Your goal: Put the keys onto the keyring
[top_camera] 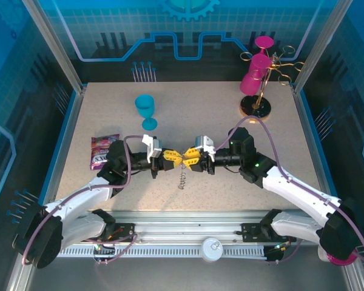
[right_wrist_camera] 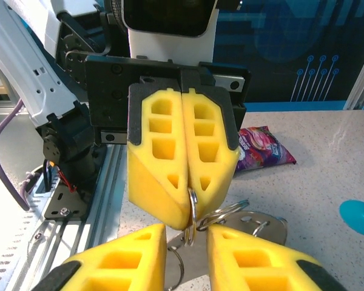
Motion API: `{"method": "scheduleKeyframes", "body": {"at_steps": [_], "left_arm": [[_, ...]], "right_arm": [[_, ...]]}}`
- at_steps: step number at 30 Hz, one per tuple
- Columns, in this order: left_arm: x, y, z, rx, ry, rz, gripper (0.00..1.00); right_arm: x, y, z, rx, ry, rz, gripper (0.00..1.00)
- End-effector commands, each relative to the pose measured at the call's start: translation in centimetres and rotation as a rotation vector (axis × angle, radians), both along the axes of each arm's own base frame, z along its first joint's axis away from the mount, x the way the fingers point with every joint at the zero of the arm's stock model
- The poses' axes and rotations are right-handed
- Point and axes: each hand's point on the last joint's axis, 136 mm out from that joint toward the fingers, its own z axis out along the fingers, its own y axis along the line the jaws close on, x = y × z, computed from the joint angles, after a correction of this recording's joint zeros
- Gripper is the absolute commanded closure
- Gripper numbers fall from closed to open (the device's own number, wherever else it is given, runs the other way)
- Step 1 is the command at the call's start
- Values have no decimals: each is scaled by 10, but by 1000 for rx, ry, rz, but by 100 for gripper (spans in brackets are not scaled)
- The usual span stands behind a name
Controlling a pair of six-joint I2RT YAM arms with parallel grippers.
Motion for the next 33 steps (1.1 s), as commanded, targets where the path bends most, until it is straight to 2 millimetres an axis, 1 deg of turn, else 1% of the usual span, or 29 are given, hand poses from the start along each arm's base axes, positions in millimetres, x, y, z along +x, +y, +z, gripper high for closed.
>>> {"method": "scheduleKeyframes", "body": {"at_steps": [1, 3, 7, 8, 10, 13, 17, 21, 25, 29, 33], "left_arm": [[-9, -1, 7, -27, -28, -43, 100], [-9, 0, 6, -28, -25, -44, 100], [-9, -1, 7, -30, -21, -43, 100], [-8, 0, 6, -26, -21, -38, 98], [-7, 1, 4, -7, -31, -23, 90], [-5, 2, -4, 54, -31, 1, 84], [-6, 3, -14, 164, -13, -6, 80], [-7, 4, -23, 251, 1, -22, 80], [-9, 3, -22, 273, -10, -42, 81], [-10, 3, -20, 283, -15, -61, 88], [-11, 2, -20, 295, -17, -78, 95]], "right_arm": [[-3, 5, 13, 44, -17, 29, 79], [-4, 6, 15, 51, -19, 35, 84], [-4, 8, 18, 54, -21, 48, 100], [-4, 7, 17, 48, -23, 45, 100], [-4, 6, 15, 23, -27, 40, 100], [-5, 2, 9, -43, -28, 36, 100], [-6, -4, 2, -159, -17, 44, 100], [-11, -7, -14, -312, -4, 69, 100], [-12, -7, -23, -416, -8, 86, 100], [-12, -5, -24, -470, -21, 96, 100], [-13, 0, -21, -481, -24, 115, 100]]}}
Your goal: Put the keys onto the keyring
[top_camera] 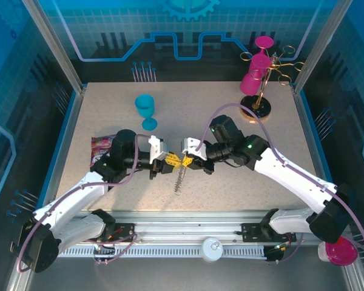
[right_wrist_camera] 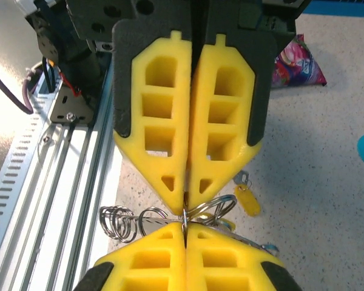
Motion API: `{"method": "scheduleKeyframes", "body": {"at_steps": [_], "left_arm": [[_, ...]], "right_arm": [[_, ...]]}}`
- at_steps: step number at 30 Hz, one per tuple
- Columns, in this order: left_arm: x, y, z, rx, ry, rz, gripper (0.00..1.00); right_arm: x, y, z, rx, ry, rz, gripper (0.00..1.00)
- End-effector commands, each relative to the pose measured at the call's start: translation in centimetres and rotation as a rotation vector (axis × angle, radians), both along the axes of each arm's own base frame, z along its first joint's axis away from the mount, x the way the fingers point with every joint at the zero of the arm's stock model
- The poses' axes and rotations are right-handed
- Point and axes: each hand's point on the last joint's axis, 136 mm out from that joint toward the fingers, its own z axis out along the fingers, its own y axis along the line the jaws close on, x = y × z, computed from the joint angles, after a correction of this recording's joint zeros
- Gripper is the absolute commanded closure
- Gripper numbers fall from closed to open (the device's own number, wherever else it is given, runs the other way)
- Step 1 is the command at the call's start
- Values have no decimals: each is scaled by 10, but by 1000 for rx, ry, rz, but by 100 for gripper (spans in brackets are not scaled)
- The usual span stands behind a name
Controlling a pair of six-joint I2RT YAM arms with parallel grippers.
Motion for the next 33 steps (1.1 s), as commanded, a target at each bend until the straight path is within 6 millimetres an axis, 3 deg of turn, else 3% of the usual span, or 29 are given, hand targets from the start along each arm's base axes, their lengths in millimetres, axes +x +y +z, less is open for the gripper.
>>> {"method": "scheduleKeyframes", "body": {"at_steps": [1, 10, 11, 13, 15, 21, 33], "left_arm": [[-6, -2, 5, 12, -15, -47, 97], [-9, 0, 4, 26, -40, -56, 100], [-9, 0, 4, 23, -49, -54, 100], [-7, 1, 6, 9, -79, -32, 100], [-5, 1, 11, -28, -102, -14, 100], [-5, 0, 23, -139, -107, 7, 100], [0, 1, 31, -243, -85, 53, 100]], "right_arm": [[-10, 1, 5, -29, -5, 43, 100], [-9, 3, 18, 23, 3, 24, 100], [-8, 3, 19, 28, -1, 14, 95], [-4, -1, 18, 50, -1, -14, 73], [-1, -4, 19, 99, -2, -36, 64], [-1, -13, 15, 248, -2, -81, 64], [0, -3, 20, 392, 56, -92, 68]]}}
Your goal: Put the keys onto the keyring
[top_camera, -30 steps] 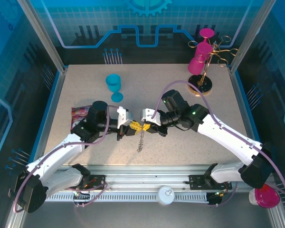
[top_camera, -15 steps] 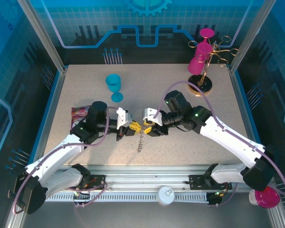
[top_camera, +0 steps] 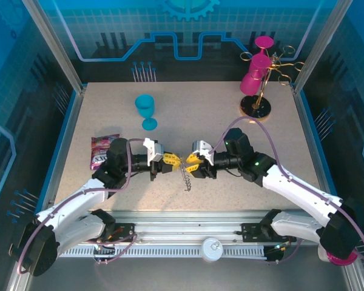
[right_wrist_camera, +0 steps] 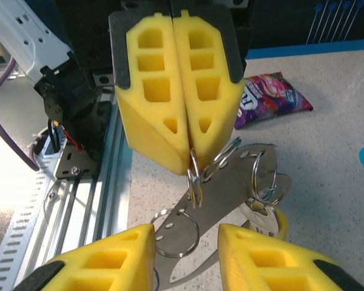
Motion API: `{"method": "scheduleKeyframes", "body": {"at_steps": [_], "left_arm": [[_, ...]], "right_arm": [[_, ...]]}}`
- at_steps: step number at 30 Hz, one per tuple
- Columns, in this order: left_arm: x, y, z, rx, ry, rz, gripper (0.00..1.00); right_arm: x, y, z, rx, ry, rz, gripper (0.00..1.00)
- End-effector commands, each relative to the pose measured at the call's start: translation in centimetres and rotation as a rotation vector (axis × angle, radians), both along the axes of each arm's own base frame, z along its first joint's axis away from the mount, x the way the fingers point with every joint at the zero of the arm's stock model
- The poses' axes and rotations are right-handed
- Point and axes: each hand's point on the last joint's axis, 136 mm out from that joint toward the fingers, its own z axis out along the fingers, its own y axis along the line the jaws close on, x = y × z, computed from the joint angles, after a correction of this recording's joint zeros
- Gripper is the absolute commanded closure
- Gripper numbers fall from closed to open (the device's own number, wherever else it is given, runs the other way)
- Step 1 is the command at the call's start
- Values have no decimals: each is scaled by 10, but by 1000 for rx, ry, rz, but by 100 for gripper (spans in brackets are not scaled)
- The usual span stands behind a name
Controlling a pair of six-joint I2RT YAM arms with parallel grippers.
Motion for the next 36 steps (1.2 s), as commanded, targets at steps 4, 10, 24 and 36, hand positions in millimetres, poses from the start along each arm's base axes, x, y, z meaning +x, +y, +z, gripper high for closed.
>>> {"method": "scheduleKeyframes", "body": {"at_steps": [4, 10, 24, 36], "left_arm": [[-2, 0, 18, -72, -39, -1, 100], [-2, -1, 19, -81, -37, -6, 100], [-1, 2, 15, -47, -39, 16, 86], [-17, 9, 5, -13, -3, 11, 72]], "right_arm": [[4, 6, 26, 109, -33, 14, 71], [5, 9, 27, 119, -30, 23, 78], [-2, 9, 28, 120, -51, 66, 100], [-9, 9, 42, 179, -100, 125, 100]]}}
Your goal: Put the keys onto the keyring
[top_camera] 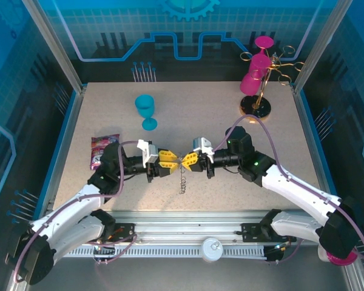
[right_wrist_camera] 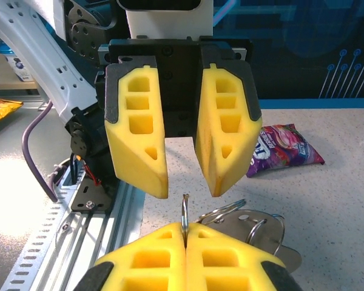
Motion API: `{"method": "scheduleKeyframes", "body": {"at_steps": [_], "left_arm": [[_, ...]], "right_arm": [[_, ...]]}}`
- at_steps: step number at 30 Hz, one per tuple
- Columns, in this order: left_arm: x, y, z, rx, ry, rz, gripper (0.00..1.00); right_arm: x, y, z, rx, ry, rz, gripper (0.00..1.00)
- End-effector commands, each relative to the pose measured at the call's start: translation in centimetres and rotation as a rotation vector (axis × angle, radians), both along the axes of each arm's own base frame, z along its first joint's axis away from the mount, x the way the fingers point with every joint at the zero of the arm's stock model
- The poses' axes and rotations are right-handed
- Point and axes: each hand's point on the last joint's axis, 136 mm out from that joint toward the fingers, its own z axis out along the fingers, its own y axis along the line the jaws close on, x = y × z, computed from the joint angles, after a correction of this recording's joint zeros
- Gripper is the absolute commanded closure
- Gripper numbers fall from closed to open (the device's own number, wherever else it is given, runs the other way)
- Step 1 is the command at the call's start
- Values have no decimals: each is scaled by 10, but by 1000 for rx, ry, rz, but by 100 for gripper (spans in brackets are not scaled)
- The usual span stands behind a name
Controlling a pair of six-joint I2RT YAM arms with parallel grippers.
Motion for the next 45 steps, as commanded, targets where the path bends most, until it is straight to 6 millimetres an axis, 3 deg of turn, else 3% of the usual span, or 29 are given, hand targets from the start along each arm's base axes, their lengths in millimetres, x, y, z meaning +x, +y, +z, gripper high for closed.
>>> {"method": "scheduleKeyframes", "body": {"at_steps": [1, 7, 23, 32, 35, 39, 45], "left_arm": [[-6, -1, -10, 29, 23, -36, 73], [-6, -7, -10, 30, 34, -82, 75], [-7, -8, -4, 7, 5, -93, 80], [-6, -8, -1, 6, -36, -84, 99], [-5, -6, -1, 18, -62, -64, 100], [-4, -3, -6, 69, -118, -30, 100], [-9, -4, -25, 217, -212, -27, 100]], "right_arm": [[-2, 0, 17, 61, -58, 36, 100], [-3, 6, 21, 83, -44, 52, 100], [-3, 15, 7, 31, -13, 61, 100], [-6, 17, 1, 5, 7, 77, 100], [-2, 14, -4, -27, -4, 46, 100], [6, 3, -10, -91, -53, -30, 80], [9, -6, -12, -192, -137, -52, 80]]}}
